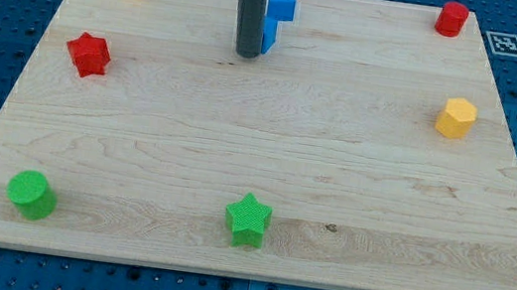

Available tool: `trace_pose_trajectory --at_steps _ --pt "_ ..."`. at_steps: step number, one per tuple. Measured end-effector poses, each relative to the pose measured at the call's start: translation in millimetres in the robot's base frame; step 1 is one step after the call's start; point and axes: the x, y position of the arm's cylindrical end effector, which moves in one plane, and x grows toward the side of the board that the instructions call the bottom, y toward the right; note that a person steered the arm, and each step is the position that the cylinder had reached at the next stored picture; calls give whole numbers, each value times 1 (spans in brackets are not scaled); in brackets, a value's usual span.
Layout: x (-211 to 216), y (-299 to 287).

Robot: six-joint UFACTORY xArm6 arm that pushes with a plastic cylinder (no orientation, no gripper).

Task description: Move the green star closer to the blue cube

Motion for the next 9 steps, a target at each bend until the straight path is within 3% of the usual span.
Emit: trace_pose_trajectory --at_steps 3,5,7,9 --pt "-28 0" --pt "110 62" --pt "289 154" --pt "290 128"
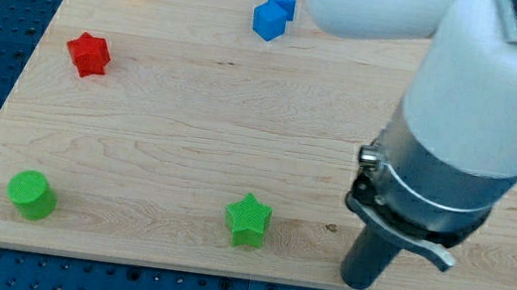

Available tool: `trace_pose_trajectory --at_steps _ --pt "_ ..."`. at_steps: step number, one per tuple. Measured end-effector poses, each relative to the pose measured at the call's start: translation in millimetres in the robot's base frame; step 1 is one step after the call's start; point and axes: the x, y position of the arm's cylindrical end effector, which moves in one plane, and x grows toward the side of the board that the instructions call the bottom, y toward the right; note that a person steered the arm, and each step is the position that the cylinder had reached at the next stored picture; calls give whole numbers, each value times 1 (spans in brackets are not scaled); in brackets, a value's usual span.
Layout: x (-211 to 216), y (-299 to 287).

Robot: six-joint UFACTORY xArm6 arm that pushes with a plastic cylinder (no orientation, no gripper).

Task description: Move the green star closer to the blue cube

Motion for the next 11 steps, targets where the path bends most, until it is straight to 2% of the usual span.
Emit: trace_pose_trajectory --at_steps 2,6,11 --pt "-1 -80" --pt "-1 -107" --pt "-99 -101"
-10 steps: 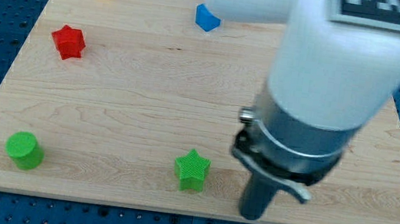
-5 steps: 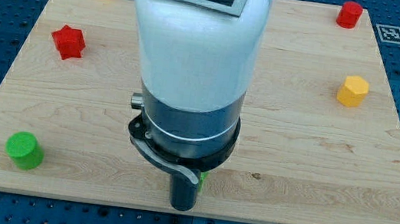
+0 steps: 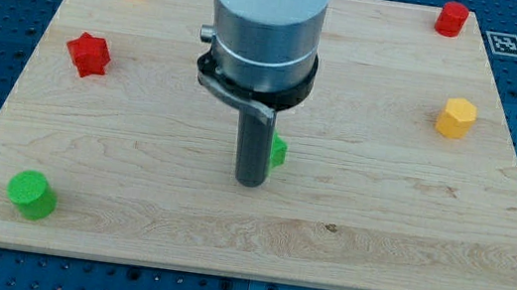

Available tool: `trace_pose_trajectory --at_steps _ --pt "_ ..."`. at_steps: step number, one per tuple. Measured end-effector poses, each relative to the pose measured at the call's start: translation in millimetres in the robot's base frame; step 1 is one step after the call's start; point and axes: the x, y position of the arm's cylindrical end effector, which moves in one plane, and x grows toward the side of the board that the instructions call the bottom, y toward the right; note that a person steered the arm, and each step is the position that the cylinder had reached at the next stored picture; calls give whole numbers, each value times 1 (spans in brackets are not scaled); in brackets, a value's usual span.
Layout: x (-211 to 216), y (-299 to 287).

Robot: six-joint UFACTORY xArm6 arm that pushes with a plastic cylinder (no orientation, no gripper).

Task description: Move the green star closer to the blue cube

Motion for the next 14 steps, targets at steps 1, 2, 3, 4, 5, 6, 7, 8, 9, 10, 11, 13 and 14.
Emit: trace_pose_trajectory --at_steps 1,2,3,4,5,6,7,8,9,10,11,13,14 --pt "-15 20" --pt "-26 42" --pt "-38 44" --pt "-41 44" --pt "-41 39" --pt "-39 20" --pt "-39 15" --pt "-50 17" --pt "-73 18" --pt "-95 18" --pt "-115 18" --pt "-153 16" --pt "-162 4"
